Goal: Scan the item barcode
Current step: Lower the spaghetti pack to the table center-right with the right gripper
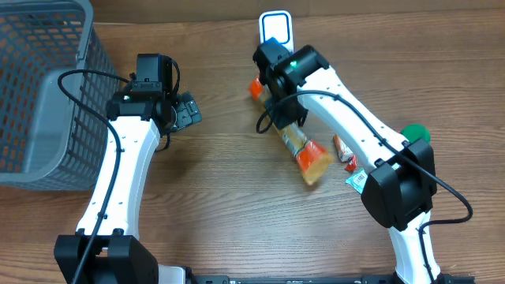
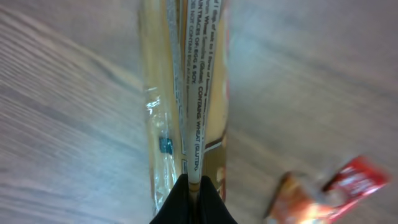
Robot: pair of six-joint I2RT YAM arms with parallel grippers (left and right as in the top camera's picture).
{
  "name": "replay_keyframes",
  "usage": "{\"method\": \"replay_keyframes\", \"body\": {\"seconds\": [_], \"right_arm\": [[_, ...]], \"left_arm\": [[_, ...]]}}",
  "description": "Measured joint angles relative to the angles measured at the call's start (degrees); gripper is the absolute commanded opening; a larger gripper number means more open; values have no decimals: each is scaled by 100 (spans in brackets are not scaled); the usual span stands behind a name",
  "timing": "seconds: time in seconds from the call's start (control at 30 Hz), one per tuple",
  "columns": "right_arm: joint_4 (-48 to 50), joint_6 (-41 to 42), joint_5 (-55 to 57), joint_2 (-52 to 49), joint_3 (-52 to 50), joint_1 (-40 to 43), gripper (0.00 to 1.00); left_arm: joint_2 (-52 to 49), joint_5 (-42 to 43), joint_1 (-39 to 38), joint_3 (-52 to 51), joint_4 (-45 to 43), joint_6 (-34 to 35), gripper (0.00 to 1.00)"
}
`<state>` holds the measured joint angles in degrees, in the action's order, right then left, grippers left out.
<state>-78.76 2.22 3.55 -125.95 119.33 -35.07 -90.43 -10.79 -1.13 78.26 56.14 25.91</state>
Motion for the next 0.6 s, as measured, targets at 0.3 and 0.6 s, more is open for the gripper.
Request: {"method": "replay_keyframes", "body": {"seconds": [0.3, 0.6], "right_arm": [[57, 323, -118, 28, -723, 125, 80], [940, 363, -649, 39, -1287, 153, 65]], "left_arm": [[0, 0, 0, 0, 0, 0, 100], [0, 0, 0, 0, 0, 0, 100]]}}
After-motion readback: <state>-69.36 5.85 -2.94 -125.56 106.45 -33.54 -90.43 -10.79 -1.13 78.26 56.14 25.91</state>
